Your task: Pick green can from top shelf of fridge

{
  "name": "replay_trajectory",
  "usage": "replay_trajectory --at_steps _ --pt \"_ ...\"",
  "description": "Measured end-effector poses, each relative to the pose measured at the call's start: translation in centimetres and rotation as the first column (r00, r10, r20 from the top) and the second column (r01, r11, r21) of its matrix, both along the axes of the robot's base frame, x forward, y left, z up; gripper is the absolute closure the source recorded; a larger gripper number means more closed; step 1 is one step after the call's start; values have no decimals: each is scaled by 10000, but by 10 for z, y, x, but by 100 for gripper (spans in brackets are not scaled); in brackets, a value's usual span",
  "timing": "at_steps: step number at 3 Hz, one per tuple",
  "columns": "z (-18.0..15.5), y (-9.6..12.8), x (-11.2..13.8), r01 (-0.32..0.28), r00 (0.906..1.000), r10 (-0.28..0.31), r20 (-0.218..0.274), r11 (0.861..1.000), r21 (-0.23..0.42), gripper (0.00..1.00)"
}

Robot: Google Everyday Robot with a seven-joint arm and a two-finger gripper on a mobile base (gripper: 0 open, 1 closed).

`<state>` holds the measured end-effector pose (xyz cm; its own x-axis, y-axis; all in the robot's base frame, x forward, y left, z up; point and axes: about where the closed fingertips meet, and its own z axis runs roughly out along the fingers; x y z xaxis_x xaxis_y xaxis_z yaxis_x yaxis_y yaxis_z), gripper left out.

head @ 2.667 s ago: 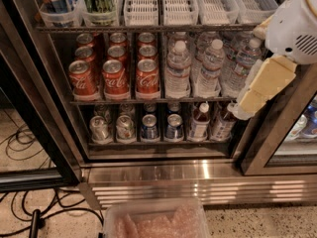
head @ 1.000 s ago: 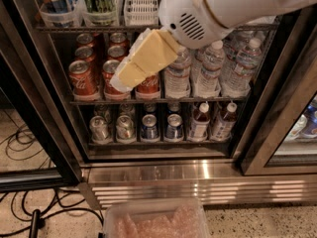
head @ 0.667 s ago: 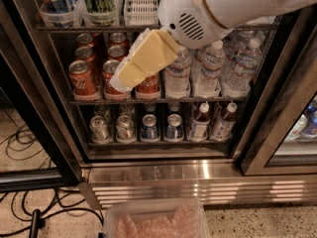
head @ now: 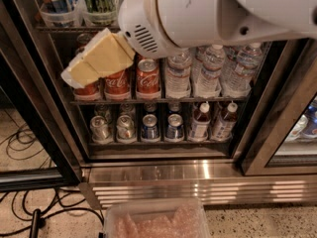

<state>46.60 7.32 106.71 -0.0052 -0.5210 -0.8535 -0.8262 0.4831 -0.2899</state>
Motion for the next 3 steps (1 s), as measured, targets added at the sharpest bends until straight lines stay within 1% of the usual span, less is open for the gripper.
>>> replay_trajectory --at_steps 1,2,3 --pt "17 34 6 326 9976 -386 582 9944 1004 0" --pt "41 62 4 448 9911 -658 1154 9834 1756 0" --pt "48 65 -1 397 9896 -631 1290 9835 1765 0"
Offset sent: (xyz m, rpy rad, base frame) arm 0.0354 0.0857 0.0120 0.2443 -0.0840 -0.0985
